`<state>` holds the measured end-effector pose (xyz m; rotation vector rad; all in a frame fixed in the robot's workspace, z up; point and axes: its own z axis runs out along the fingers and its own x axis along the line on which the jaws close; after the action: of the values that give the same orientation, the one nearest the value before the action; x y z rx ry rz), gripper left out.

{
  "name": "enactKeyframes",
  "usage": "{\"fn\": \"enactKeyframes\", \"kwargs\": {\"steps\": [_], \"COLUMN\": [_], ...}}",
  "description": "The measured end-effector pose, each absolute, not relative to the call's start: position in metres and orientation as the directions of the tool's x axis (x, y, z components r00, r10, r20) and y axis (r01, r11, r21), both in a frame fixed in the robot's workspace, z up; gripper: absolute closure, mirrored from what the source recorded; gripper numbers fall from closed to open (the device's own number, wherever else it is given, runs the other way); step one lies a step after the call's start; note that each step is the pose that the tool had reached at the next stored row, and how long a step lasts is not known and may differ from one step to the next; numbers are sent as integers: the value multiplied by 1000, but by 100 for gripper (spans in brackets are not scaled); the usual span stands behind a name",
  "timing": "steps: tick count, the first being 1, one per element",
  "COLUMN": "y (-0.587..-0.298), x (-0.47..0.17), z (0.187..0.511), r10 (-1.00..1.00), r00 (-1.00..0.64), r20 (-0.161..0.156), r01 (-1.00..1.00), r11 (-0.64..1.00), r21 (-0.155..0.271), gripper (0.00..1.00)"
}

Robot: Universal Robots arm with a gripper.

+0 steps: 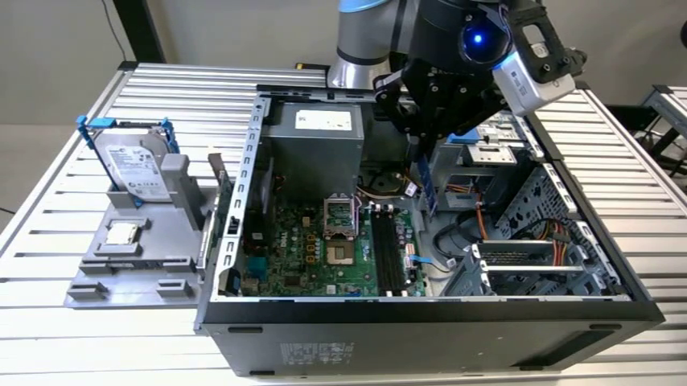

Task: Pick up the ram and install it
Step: 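Insert the ram into the slot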

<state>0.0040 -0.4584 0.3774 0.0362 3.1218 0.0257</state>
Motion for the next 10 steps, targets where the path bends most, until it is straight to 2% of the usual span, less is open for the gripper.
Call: {"fn": "enactKeyframes", "kwargs": {"steps": [10], "y": [-458], "x": [4], "z": [375], "r10": [23], "r00": [-1000], "r20": [-19], "r01": [23], "r11": [1000], "r21": [17], "gripper": [100]}}
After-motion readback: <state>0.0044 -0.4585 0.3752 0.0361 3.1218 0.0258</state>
